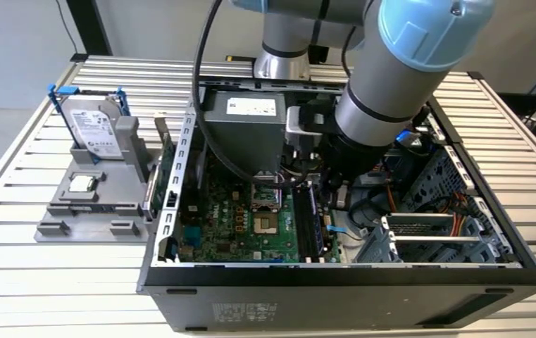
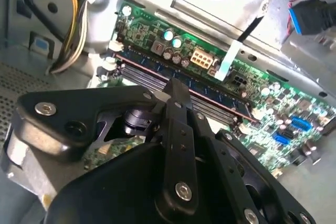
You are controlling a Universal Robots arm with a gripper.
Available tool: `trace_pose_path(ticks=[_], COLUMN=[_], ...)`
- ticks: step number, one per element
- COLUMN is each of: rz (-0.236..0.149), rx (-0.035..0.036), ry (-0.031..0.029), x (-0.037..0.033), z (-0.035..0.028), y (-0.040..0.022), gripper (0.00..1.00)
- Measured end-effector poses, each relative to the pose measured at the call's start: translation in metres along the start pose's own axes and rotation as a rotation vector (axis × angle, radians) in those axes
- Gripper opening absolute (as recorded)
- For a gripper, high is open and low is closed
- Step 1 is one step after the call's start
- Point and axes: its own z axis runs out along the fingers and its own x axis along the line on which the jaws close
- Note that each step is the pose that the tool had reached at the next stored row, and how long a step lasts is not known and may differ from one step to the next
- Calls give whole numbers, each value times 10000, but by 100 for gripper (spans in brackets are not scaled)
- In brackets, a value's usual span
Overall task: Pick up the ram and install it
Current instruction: 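Press down the ram until it locks into place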
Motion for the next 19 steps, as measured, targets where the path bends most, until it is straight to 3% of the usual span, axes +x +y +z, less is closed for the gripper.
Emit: trace_pose_path(ticks=[4,13,17,18,19], rz=[-123,-124,-98,-77,-73], rx=[-19,-22,-19,-10,-11], ry=[7,21,41,67,56], x=[63,274,292,289,284], z=[64,196,256,252,221], y=[-24,-59,-53,-31,-24], gripper=[0,0,0,0,0])
